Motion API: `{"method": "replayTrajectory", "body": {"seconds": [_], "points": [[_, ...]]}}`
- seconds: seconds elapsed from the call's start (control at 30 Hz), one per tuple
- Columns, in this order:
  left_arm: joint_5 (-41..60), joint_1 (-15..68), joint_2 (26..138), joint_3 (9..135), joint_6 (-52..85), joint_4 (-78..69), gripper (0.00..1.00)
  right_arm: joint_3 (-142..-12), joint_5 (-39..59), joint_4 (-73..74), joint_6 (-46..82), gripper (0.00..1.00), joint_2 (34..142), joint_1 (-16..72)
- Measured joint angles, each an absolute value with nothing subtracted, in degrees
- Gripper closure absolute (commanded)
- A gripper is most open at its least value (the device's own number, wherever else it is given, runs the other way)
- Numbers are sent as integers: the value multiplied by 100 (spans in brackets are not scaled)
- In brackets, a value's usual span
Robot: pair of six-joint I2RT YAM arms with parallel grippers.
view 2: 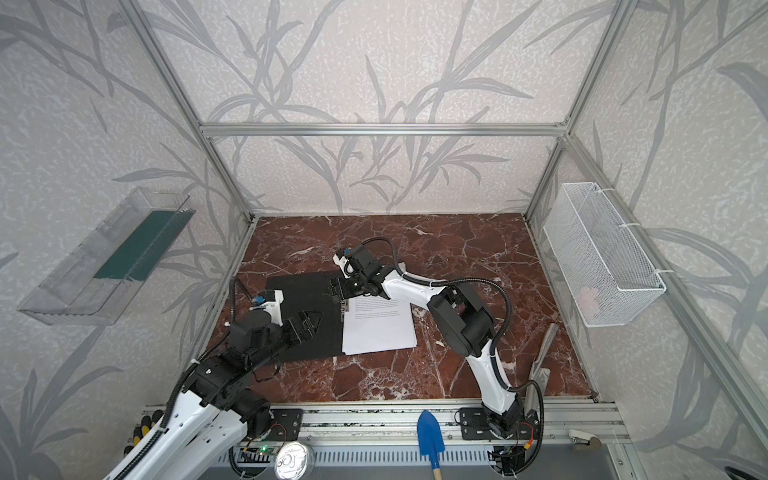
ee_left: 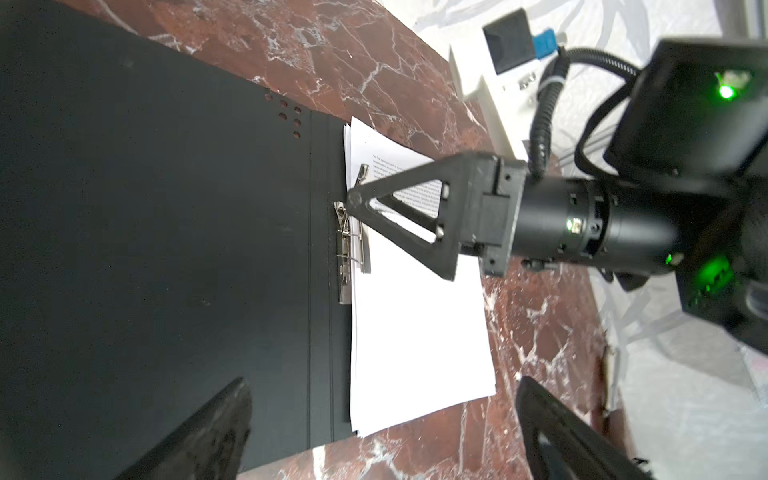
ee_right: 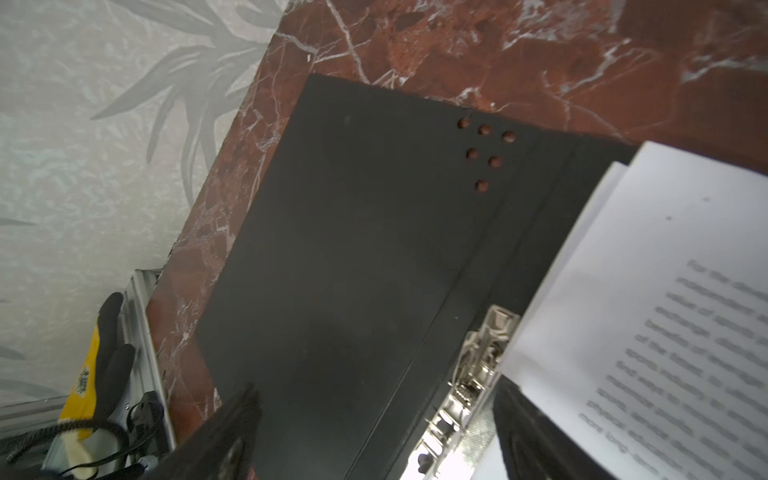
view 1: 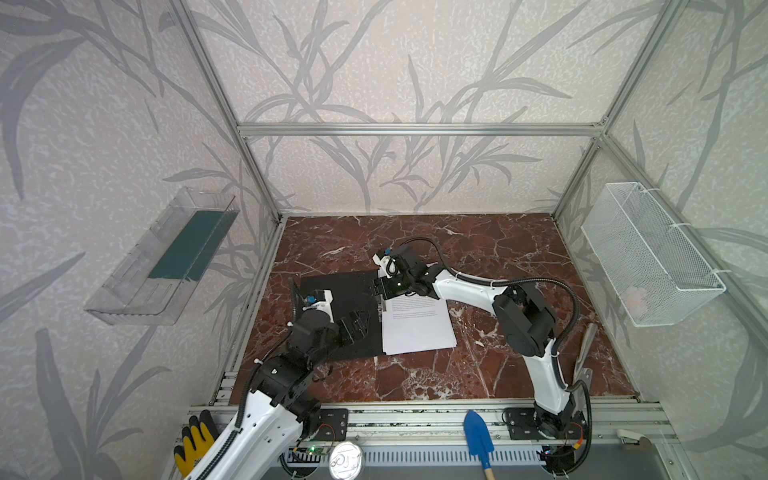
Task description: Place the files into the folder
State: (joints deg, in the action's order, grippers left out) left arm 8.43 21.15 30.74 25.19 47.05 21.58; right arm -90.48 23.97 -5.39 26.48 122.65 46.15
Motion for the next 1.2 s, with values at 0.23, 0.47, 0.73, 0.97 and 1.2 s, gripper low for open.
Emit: {"method": "replayTrajectory", "body": {"seconds": [0.23, 0.47, 0.73, 0.97, 1.2], "points": [[2217, 242, 3760, 1737, 5463, 766, 1, -9233, 2722, -438, 2679, 13, 12466, 4554], [2864, -471, 4545, 1199, 5887, -480, 1, -9240, 2689, -390, 2707, 14, 12488, 4412], [2840, -508, 4574, 930, 5874, -1280, 1, -9312, 2663, -237, 2797, 15, 12545, 4276], [2709, -510, 4471, 701, 5806, -1505, 1, -9618, 2777, -130, 2926, 16, 12916, 4268], [2685, -510, 4727, 626, 5763, -1765, 1, -9660, 2936, -123, 3061, 18, 12988, 4270]]}}
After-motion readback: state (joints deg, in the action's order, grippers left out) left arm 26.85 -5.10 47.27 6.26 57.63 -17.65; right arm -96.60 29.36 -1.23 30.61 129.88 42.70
